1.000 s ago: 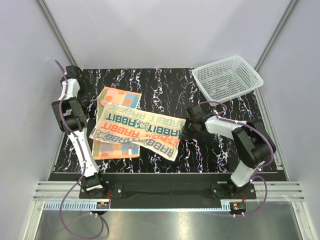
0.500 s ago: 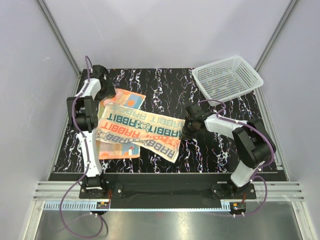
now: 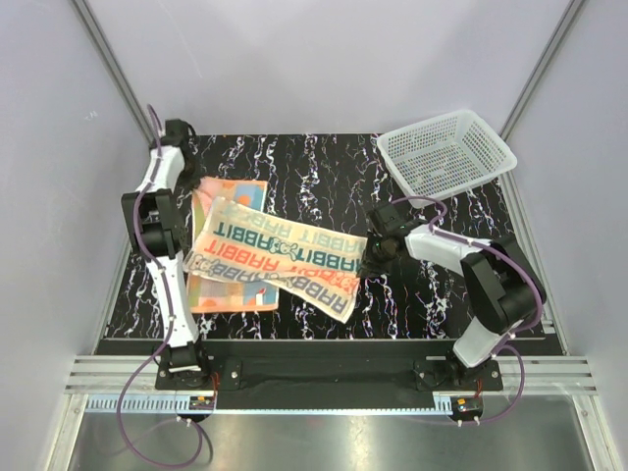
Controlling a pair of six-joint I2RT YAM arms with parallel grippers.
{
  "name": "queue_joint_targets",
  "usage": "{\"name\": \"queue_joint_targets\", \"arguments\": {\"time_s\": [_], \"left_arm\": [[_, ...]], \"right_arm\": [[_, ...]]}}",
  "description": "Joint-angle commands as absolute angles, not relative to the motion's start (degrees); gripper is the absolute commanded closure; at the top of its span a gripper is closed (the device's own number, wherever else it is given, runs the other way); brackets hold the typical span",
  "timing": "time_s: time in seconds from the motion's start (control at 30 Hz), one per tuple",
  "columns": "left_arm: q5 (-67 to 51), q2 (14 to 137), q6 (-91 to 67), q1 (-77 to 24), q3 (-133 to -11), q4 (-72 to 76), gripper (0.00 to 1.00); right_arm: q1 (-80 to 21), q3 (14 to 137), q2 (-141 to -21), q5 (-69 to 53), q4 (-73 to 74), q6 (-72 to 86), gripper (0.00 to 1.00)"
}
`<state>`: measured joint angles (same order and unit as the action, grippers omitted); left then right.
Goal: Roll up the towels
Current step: Move the towel to the center of the board
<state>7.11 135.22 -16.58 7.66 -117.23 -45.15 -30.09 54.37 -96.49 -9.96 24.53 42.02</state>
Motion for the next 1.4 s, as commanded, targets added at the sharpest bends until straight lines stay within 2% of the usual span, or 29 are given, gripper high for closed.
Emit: {"name": "queue_joint_targets", "arguments": {"time_s": [0.0, 0.03, 0.1, 0.27, 0.4, 0.5, 0.53, 0.63, 0.67, 0.7, 0.73, 0.87, 0.93, 1.03, 1.1, 1.17, 1.23, 1.37], "left_arm": [[13.79, 136.4, -19.42, 12.56, -131.44, -48.85, 1.0], [14.23, 137.45, -19.08, 12.92, -138.44, -49.56, 1.0], [17.31, 138.17, -18.29, 13.18, -143.33, -48.44, 1.0], [16.35, 129.31, -16.09, 12.75, -138.34, -30.97, 1.0], [18.18, 127.01, -15.82, 12.57, -139.13, -27.07, 0.95], [22.23, 123.06, -15.29, 12.39, -132.84, -21.03, 0.79], [22.32, 121.48, -15.21, 12.39, -131.76, -19.44, 0.61], [22.59, 119.89, -16.96, 12.48, -130.79, -17.06, 0.38], [21.72, 118.14, -17.05, 11.96, -129.56, -12.96, 0.19], [21.8, 117.69, -16.62, 11.69, -128.59, -11.35, 0.08], [23.02, 117.51, -15.92, 11.34, -128.5, -10.29, 0.01], [20.85, 118.83, -18.17, 10.81, -129.82, -17.36, 0.01], [16.9, 117.96, -20.2, 10.72, -128.42, -22.65, 0.01], [13.89, 115.85, -26.44, 10.02, -122.37, -32.32, 0.01], [12.13, 112.94, -30.22, 9.32, -110.7, -32.18, 0.05], [8.62, 107.77, -32.15, 7.92, -101.91, -27.98, 0.16], [3.73, 102.86, -34.09, 6.86, -91.09, -24.71, 0.35], [0.89, 99.41, -35.95, 2.91, -80.52, -21.36, 0.37]], "right_arm": [[-27.69, 52.56, -91.94, -8.26, 29.0, 40.17, 1.0], [-27.34, 52.3, -91.5, -8.09, 30.57, 39.82, 1.0], [-26.28, 51.59, -90.01, -7.39, 31.9, 39.81, 1.0], [-25.84, 50.36, -88.77, -7.03, 32.96, 39.9, 1.0], [-25.75, 50.27, -90.79, -8.35, 31.99, 40.6, 1.0], [-25.75, 49.84, -91.05, -8.62, 32.34, 40.61, 1.0], [-25.75, 49.31, -90.53, -8.44, 32.95, 40.52, 1.0], [-25.84, 48.69, -89.56, -7.21, 34.36, 40.25, 1.0], [-25.75, 48.52, -89.47, -6.68, 34.8, 40.25, 1.0], [-25.84, 48.43, -89.47, -6.51, 35.33, 40.25, 1.0], [-25.75, 48.43, -89.3, -6.42, 35.51, 40.25, 1.0], [-25.75, 47.9, -88.86, -6.85, 35.68, 40.95, 1.0], [-25.75, 47.9, -88.42, -6.94, 35.51, 41.04, 0.96], [-25.84, 48.6, -88.16, -6.24, 36.38, 40.87, 0.93], [-25.75, 48.87, -87.63, -5.54, 37.52, 40.61, 0.92], [-25.75, 49.04, -86.05, -4.58, 38.32, 40.61, 0.92], [-25.84, 48.78, -84.65, -4.13, 38.93, 40.69, 0.92], [-25.66, 48.08, -83.67, -3.95, 39.55, 40.87, 0.92]]}}
